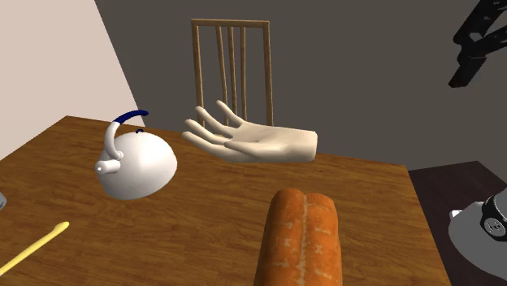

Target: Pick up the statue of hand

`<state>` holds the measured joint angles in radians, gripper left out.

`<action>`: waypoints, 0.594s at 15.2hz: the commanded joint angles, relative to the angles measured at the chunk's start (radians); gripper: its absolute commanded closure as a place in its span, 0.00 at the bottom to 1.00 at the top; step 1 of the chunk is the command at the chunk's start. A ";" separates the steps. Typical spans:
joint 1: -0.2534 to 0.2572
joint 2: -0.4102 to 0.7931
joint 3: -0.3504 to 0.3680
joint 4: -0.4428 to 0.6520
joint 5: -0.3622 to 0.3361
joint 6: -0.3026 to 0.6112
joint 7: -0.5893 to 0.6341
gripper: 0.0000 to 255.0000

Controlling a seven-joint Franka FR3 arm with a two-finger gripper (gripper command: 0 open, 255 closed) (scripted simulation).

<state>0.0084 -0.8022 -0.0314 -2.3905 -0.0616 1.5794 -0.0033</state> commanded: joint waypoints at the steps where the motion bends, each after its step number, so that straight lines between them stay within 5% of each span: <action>1: 0.000 0.000 0.000 0.000 0.000 0.000 0.000 0.00; 9: -0.029 0.167 -0.150 -0.033 -0.055 0.240 -0.152 0.00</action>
<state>-0.0179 -0.6615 -0.1628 -2.4209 -0.1122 1.7842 -0.1351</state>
